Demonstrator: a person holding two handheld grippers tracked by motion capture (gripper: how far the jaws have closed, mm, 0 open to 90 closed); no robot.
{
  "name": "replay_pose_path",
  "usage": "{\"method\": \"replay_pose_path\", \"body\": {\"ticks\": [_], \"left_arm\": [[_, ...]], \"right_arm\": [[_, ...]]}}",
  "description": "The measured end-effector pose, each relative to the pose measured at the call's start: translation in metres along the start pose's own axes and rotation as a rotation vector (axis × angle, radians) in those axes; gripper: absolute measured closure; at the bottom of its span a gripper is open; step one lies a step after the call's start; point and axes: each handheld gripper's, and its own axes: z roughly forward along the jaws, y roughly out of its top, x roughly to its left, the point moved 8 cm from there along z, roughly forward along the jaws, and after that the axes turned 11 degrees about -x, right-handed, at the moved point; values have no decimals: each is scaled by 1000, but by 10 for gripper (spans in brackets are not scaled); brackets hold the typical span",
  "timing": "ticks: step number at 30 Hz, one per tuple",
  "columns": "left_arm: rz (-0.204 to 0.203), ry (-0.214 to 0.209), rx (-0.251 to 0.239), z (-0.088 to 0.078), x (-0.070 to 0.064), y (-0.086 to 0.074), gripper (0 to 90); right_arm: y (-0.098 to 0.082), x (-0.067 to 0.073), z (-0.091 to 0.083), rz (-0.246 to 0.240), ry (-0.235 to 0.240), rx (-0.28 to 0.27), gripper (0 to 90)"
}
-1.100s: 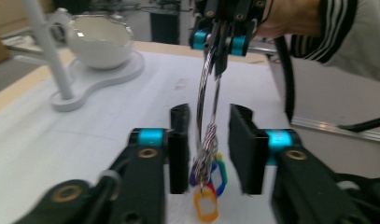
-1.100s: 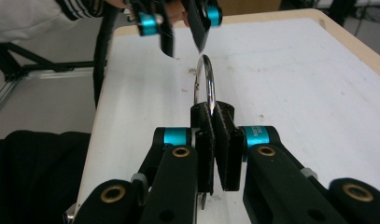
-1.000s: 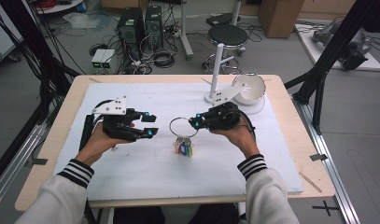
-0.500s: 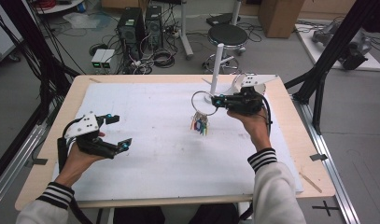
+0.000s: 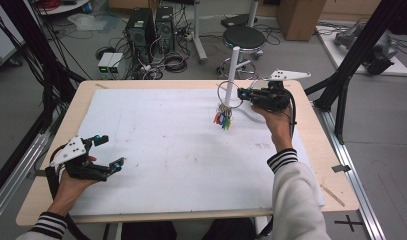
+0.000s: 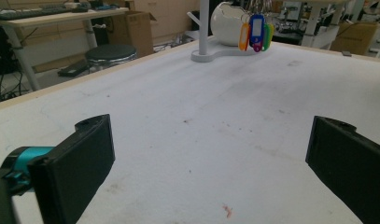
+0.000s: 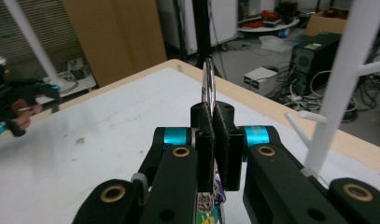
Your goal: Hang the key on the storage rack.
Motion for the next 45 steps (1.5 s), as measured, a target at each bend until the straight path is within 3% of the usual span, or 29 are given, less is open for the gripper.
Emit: {"method": "replay_pose_path", "body": {"ticks": [6, 15, 31, 45], "left_arm": [[-10, 25, -31, -7, 0, -12, 17], [-26, 43, -50, -9, -1, -23, 17], [-42, 65, -93, -11, 1, -24, 17], [-33, 63, -88, -11, 0, -24, 17]], "right_arm": [[-1, -16, 2, 21, -74, -35, 881], [-8, -31, 12, 75, -113, -57, 881], [-29, -62, 26, 126, -216, -24, 880], [-44, -74, 38, 141, -272, 12, 880]]}}
